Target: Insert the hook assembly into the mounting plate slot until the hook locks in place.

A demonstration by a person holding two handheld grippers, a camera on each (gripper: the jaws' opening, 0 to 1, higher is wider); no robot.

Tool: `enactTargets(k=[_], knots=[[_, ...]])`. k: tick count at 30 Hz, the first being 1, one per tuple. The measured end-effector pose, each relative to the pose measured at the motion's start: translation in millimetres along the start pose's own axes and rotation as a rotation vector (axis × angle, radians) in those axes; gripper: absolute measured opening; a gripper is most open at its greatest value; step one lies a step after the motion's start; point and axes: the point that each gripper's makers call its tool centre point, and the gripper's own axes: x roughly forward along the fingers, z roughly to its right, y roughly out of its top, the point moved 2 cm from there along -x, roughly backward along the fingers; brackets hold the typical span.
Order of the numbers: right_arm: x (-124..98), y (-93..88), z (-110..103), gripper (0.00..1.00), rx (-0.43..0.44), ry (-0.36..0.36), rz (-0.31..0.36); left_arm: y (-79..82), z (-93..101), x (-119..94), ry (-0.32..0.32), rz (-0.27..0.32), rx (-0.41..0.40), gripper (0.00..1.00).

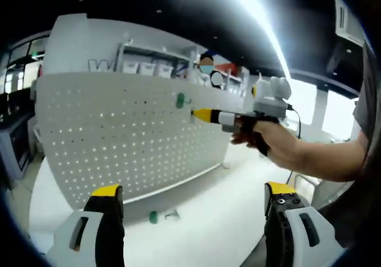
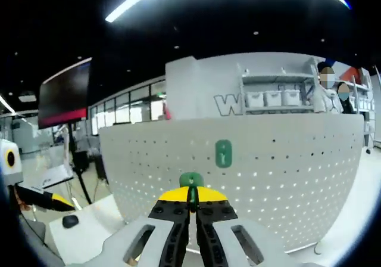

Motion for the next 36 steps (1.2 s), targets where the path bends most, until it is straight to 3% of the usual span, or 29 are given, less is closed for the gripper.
enactTargets(k=[12,36], knots=[[12,11.8,46,0.0,0.013,-0.112,0.044,0.6,-4.1,1,-0.01,0.004,-0.031,0.95],[36,34.3,67,0.0,-0.037,-0.188,0.091,0.9,-16.4,-3,0.04,0.012,-0.036,0.99]])
